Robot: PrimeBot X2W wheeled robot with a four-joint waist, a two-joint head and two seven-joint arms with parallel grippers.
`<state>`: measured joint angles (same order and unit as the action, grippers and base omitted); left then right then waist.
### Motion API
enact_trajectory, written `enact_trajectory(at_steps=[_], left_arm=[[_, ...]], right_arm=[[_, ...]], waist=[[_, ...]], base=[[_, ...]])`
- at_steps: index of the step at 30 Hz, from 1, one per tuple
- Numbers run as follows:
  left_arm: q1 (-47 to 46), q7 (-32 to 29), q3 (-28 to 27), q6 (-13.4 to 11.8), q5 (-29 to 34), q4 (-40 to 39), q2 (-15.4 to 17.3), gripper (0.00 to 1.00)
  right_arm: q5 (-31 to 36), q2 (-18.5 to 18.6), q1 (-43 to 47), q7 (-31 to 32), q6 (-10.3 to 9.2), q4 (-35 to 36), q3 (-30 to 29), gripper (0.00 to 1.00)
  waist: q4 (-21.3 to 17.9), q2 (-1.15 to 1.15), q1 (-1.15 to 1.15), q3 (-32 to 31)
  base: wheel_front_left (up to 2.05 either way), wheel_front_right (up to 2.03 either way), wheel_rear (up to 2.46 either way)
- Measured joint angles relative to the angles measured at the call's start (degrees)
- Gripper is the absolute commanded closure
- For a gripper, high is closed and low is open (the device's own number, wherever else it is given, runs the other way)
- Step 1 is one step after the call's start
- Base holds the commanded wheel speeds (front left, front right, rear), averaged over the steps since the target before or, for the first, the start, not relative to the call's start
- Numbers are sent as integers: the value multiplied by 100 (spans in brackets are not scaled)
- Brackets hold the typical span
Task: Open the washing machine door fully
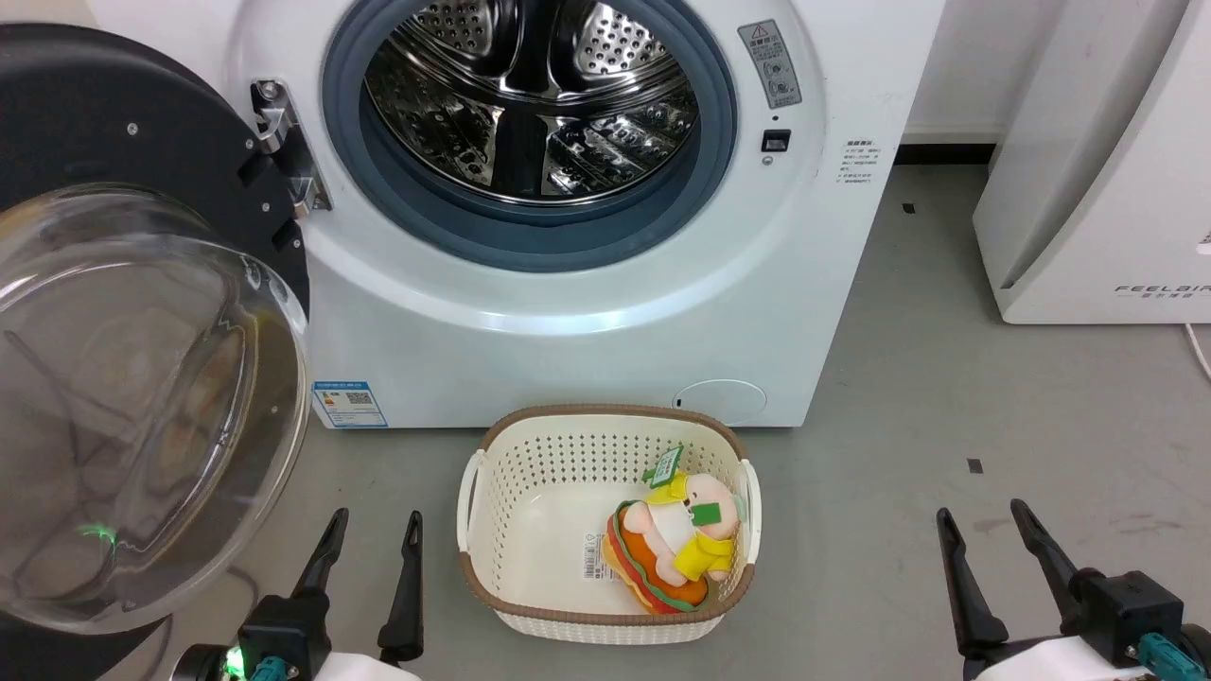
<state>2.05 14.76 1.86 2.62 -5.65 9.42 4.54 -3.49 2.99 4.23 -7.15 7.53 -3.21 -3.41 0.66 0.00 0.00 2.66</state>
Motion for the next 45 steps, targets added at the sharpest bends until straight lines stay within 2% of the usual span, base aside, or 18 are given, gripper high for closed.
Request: enact_trajectory(at_steps=[4, 5, 45], left_arm=[[-4, -1, 36, -1, -1, 31, 5, 0], [-8, 0, 42, -1, -7, 30, 5, 100], [4, -424, -7, -48, 104, -221, -30, 100]], right_arm=[[-1, 0, 3, 7, 0, 9, -3, 0], [-2, 0, 3, 7, 0, 10, -4, 100], [48, 0, -17, 201, 1, 54, 87, 100]], waist=[[-11, 0, 0, -12], [-12, 0, 0, -16], [-29, 0, 0, -91]], base=[[0, 0, 0], [0, 0, 0], [0, 0, 0]])
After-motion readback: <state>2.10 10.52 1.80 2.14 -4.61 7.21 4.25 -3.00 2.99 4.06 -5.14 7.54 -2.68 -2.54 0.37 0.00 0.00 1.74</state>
